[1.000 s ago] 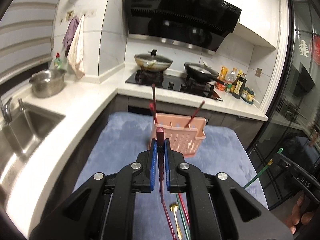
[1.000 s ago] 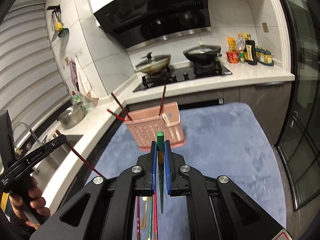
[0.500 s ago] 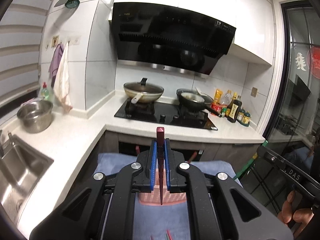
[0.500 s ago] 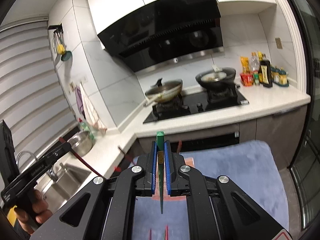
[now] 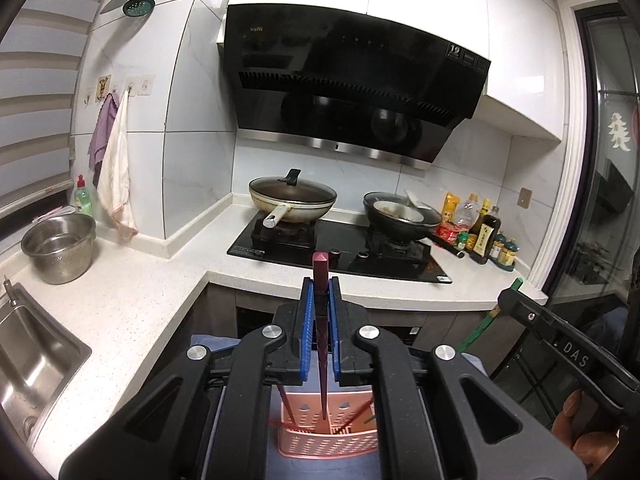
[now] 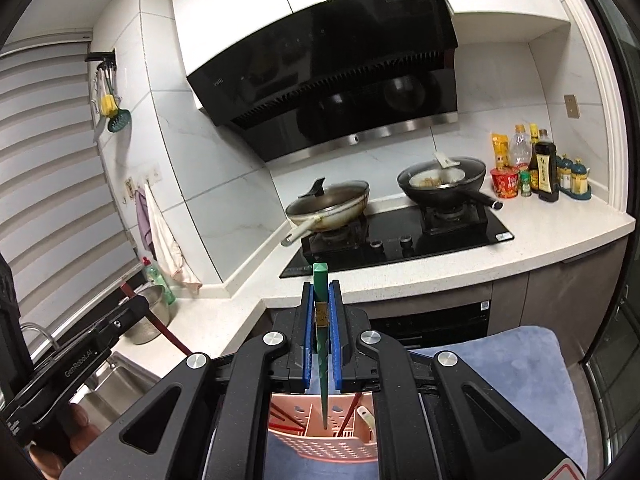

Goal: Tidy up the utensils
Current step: 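Lower both chopsticks into the basket and open both tools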

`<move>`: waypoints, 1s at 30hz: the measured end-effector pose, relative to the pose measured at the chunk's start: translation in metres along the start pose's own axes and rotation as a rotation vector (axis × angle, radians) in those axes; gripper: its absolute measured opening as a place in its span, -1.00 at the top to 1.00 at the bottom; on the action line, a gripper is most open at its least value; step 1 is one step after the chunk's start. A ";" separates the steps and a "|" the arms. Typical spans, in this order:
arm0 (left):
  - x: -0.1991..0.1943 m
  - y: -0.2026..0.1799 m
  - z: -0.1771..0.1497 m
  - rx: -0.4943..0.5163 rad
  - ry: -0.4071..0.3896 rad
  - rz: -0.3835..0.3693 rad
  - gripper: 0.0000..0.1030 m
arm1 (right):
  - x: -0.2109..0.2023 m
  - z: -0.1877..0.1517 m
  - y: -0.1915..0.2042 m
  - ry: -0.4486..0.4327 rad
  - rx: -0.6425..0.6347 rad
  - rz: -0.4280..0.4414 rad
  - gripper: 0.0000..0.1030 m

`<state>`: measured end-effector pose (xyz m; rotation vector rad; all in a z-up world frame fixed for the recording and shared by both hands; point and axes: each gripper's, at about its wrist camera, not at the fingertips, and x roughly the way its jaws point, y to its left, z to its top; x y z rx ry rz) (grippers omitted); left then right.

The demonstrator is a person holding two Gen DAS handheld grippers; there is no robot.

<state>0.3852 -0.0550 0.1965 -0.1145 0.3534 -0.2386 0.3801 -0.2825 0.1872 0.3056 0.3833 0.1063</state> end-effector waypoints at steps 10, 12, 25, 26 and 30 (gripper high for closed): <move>0.034 0.007 -0.019 -0.003 0.042 0.012 0.86 | 0.044 -0.023 -0.007 0.075 0.000 -0.019 0.86; 0.040 0.008 -0.023 -0.002 0.052 0.016 0.86 | 0.050 -0.028 -0.010 0.089 0.007 -0.017 0.86; 0.068 0.014 -0.049 -0.011 0.127 0.033 0.86 | 0.068 -0.049 -0.016 0.145 -0.002 -0.040 0.86; 0.069 0.014 -0.050 -0.013 0.131 0.032 0.86 | 0.069 -0.050 -0.017 0.148 -0.002 -0.041 0.86; 0.073 0.018 -0.052 -0.024 0.148 0.031 0.85 | 0.071 -0.052 -0.015 0.154 -0.007 -0.047 0.85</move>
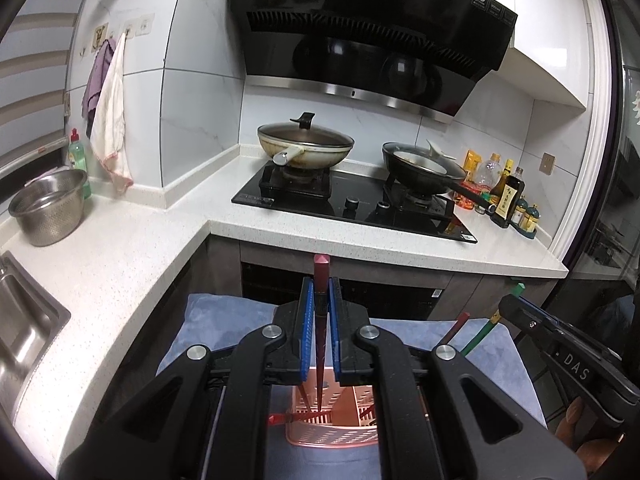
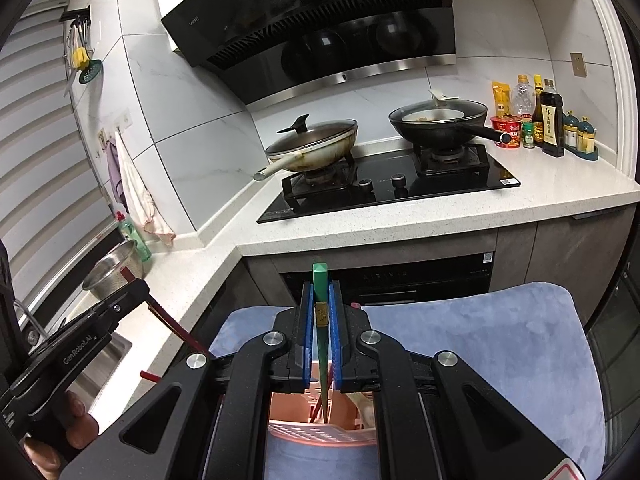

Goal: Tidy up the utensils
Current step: 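Lower both chopsticks into the basket and open both tools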

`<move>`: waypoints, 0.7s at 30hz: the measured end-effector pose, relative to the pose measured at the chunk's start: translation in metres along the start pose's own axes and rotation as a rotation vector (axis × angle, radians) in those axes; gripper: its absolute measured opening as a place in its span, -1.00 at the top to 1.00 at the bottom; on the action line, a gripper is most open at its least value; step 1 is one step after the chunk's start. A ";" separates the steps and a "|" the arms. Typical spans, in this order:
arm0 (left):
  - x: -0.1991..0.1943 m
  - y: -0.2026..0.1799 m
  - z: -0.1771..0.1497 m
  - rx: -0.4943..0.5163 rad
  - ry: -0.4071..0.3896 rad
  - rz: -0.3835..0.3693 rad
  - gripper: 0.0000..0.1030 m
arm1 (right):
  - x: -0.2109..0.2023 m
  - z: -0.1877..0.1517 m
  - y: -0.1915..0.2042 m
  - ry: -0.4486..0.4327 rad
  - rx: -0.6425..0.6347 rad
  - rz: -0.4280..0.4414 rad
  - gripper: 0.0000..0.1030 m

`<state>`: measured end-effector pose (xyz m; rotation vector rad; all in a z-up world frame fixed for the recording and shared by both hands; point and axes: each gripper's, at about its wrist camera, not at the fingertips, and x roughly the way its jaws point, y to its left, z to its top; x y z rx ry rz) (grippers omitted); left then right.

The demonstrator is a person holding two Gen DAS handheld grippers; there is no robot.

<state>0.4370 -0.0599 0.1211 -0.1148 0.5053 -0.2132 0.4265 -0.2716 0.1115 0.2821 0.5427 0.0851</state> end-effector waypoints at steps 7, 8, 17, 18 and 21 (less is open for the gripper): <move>-0.003 0.002 -0.005 -0.007 -0.009 0.022 0.33 | -0.001 -0.002 -0.003 0.001 0.004 0.001 0.75; -0.003 0.001 -0.005 -0.006 -0.008 0.027 0.33 | -0.003 -0.002 -0.003 -0.001 0.005 -0.002 0.74; -0.015 0.004 -0.009 -0.015 0.004 0.030 0.32 | -0.025 -0.003 -0.002 -0.021 0.001 0.001 0.57; -0.017 0.004 -0.010 -0.014 0.003 0.032 0.32 | -0.028 -0.004 -0.002 -0.022 0.001 0.002 0.57; -0.025 0.004 -0.012 -0.011 -0.001 0.033 0.30 | -0.037 -0.008 0.000 -0.020 -0.003 0.006 0.57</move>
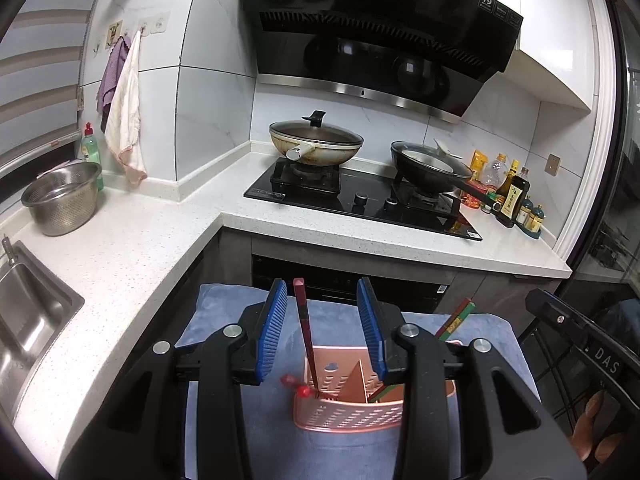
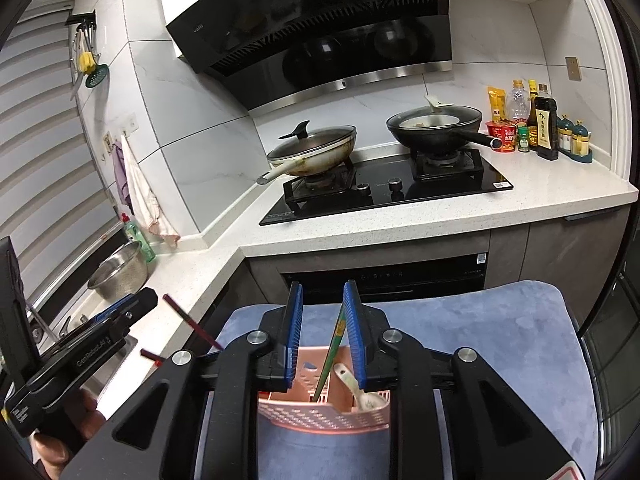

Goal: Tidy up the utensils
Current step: 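Lower both chopsticks into the basket and open both tools, then raise both open tools and move back over the remaining chopsticks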

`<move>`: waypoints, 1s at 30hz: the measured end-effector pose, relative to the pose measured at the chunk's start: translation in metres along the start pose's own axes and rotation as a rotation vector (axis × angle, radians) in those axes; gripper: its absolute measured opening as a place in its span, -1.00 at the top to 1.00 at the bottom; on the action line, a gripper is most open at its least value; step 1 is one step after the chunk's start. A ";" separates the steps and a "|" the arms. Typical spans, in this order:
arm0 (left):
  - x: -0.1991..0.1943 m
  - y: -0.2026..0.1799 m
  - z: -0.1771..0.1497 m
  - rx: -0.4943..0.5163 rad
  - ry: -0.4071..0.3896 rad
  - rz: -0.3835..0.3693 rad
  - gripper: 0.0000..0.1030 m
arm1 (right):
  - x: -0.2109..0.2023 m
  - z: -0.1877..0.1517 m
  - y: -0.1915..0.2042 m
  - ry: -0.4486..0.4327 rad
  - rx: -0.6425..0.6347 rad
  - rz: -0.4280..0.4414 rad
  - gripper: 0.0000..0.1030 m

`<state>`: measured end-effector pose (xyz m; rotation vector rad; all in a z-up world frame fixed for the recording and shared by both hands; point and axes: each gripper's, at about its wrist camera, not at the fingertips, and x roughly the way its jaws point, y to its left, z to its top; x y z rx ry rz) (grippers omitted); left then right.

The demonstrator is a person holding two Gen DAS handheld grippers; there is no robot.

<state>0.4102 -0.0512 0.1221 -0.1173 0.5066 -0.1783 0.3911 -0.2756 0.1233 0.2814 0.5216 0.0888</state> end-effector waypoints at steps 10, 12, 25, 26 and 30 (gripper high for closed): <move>-0.029 -0.002 -0.018 0.023 0.008 -0.005 0.29 | -0.032 -0.030 0.018 0.029 -0.052 0.022 0.57; -0.036 -0.001 -0.024 0.026 0.012 -0.004 0.29 | -0.040 -0.040 0.021 0.040 -0.059 0.025 0.57; -0.088 0.024 -0.120 0.048 0.124 0.032 0.27 | -0.083 -0.137 0.008 0.186 -0.032 -0.006 0.57; -0.092 0.025 -0.129 0.049 0.136 0.034 0.27 | -0.087 -0.148 0.007 0.204 -0.031 -0.012 0.57; -0.106 0.030 -0.173 0.069 0.192 0.051 0.27 | -0.101 -0.198 0.005 0.278 -0.047 -0.050 0.57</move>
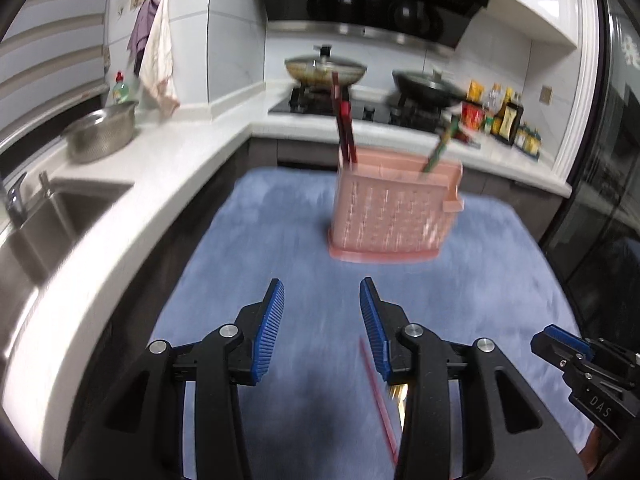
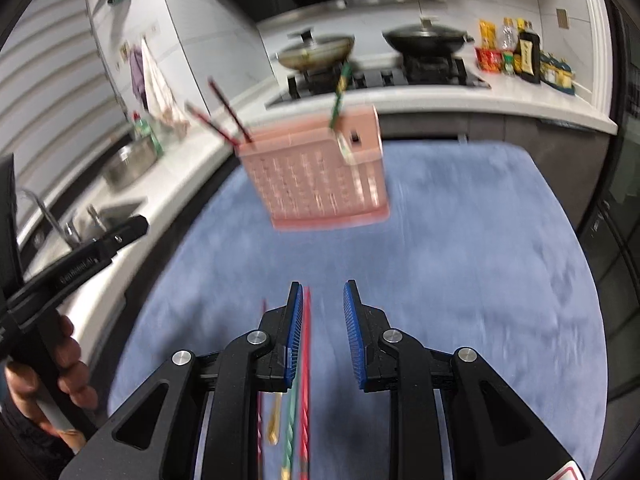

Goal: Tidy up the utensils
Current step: 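Raise both open tools and move back over the remaining chopsticks, then grasp the bright red chopstick with the right tool while the left tool grasps the dark red chopstick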

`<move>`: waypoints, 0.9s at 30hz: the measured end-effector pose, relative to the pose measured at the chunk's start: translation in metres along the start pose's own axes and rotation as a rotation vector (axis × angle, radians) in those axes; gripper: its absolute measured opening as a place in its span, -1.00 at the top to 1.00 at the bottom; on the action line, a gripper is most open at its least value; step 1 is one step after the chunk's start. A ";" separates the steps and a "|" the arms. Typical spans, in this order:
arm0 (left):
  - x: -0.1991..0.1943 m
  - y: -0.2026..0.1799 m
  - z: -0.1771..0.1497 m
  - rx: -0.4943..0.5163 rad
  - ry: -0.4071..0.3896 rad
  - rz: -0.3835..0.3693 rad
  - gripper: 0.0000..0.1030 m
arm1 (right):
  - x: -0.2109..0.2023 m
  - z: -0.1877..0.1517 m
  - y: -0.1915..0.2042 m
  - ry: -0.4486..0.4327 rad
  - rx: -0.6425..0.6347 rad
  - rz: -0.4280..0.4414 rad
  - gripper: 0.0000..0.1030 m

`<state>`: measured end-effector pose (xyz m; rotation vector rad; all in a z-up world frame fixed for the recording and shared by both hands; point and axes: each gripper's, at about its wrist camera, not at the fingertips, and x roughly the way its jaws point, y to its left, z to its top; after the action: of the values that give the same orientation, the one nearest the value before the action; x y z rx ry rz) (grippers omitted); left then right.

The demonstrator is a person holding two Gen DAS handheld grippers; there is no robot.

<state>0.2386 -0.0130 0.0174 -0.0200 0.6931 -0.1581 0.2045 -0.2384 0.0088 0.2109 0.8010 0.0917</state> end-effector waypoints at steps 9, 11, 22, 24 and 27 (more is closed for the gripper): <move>-0.003 0.005 -0.083 -0.041 0.140 -0.010 0.27 | 0.003 -0.089 0.006 0.132 -0.017 -0.043 0.57; -0.004 0.005 -0.096 -0.053 0.167 -0.012 0.27 | 0.004 -0.101 0.010 0.148 -0.023 -0.047 0.57; -0.005 0.006 -0.140 -0.067 0.256 -0.007 0.27 | 0.018 -0.137 0.022 0.202 -0.053 -0.040 0.57; -0.006 0.007 -0.143 -0.073 0.264 -0.009 0.27 | 0.021 -0.140 0.024 0.209 -0.055 -0.039 0.57; -0.005 0.006 -0.149 -0.068 0.275 -0.009 0.27 | 0.025 -0.141 0.025 0.213 -0.059 -0.041 0.57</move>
<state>0.1407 -0.0008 -0.0941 -0.0674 0.9728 -0.1476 0.1202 -0.1888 -0.0984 0.1298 1.0124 0.1007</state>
